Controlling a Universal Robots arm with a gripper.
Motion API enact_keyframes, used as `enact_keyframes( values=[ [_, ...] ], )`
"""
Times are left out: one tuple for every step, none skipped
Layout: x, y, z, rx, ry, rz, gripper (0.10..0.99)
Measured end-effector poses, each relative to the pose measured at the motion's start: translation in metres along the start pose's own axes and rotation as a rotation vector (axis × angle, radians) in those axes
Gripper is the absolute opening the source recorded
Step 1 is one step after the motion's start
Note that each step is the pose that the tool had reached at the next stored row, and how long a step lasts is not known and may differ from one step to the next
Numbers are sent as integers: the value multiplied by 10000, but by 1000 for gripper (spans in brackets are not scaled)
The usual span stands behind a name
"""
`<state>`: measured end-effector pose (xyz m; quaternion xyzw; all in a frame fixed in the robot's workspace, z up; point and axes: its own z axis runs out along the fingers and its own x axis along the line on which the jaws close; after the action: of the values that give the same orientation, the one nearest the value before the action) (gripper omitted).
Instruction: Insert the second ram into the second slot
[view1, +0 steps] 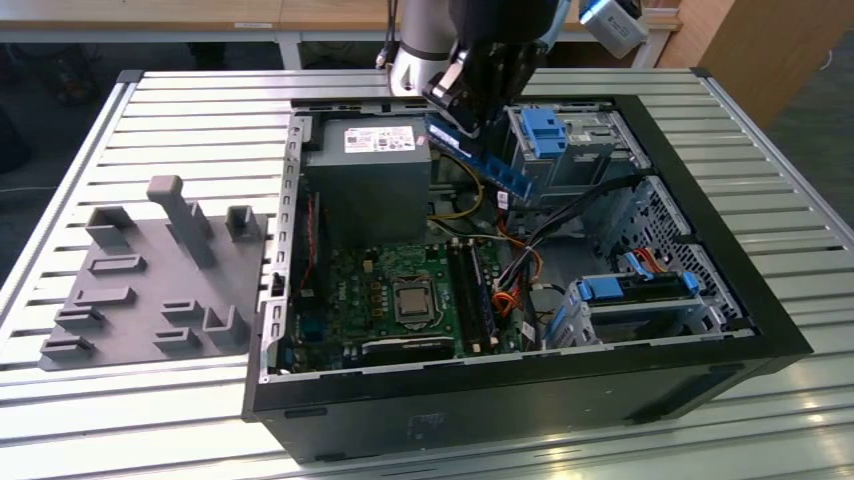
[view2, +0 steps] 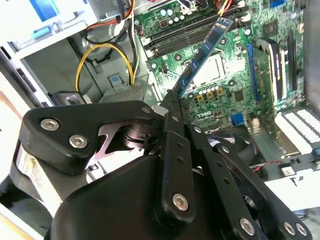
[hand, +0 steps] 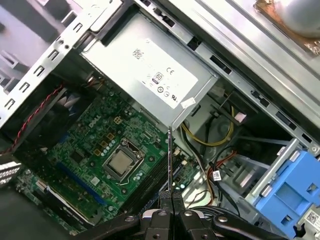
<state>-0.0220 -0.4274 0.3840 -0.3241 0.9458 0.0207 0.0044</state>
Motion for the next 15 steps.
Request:
enact_keyframes(
  values=[
    [0,0,1,6,-4,172,118],
    [0,0,3,11,-10,367,118],
    [0,0,4,16,-16,547,118],
    [0,0,5,20,-22,726,118],
    [0,0,6,25,-28,907,118],
    [0,0,7,28,-35,1084,118],
    [0,0,7,32,-41,1263,118],
    [0,0,7,36,-47,1433,118],
    [0,0,8,40,-54,1617,118],
    [0,0,9,43,-60,1775,118],
    [0,0,9,47,-66,1940,118],
    [0,0,10,50,-71,2094,118],
    [0,-1,10,54,-77,2248,118],
    [0,-1,11,56,-83,2395,118],
    [0,0,12,60,-88,2543,118]
  ],
)
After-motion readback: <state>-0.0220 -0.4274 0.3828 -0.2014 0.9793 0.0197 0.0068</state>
